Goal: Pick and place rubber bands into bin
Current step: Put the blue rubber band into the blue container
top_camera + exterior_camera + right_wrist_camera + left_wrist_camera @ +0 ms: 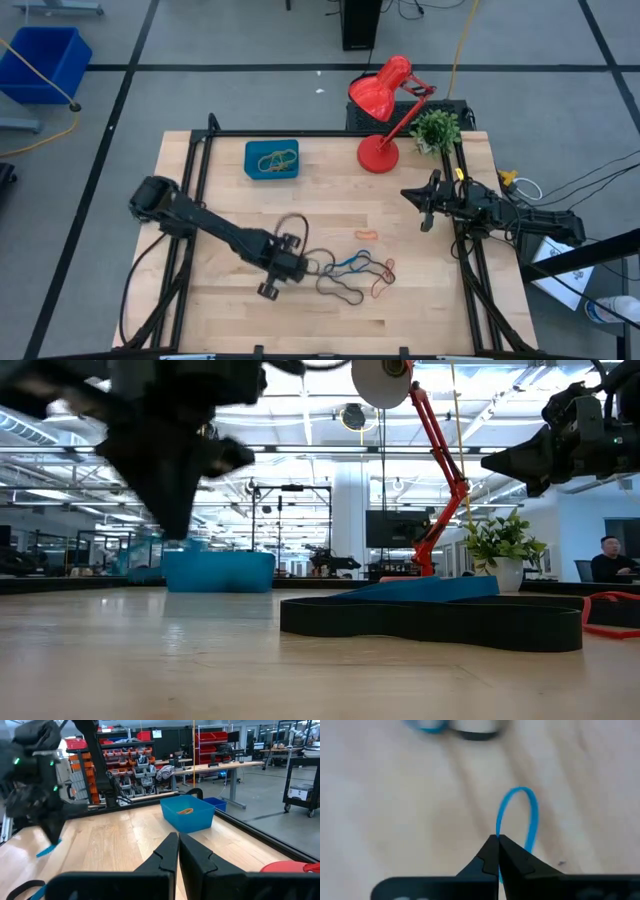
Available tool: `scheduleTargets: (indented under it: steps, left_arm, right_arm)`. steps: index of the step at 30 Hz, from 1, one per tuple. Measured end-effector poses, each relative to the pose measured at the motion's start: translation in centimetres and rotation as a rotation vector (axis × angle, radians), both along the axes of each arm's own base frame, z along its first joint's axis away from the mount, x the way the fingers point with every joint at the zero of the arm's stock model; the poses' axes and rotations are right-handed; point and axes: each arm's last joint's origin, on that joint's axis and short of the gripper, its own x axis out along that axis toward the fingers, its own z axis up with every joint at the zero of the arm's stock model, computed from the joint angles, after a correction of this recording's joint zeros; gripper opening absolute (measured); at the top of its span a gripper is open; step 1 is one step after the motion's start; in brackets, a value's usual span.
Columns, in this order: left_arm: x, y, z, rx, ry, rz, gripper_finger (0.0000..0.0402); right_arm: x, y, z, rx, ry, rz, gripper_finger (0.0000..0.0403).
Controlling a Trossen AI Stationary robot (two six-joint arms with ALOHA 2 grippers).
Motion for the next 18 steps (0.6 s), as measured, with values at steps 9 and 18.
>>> scheduleTargets:
  steps: [9, 18]
  left_arm:
    - [-2.5, 6.7, 7.7, 0.178, -0.217, 0.242, 0.0007]
    - [-5.2, 14.3, 12.0, 0.354, -0.348, 0.527, 0.0005]
  right_arm:
    - [0.0, 0.0, 0.0, 0.001, 0.005, 0.000, 0.0009]
    - [0.0, 0.0, 0.0, 0.001, 0.006, 0.000, 0.0009]
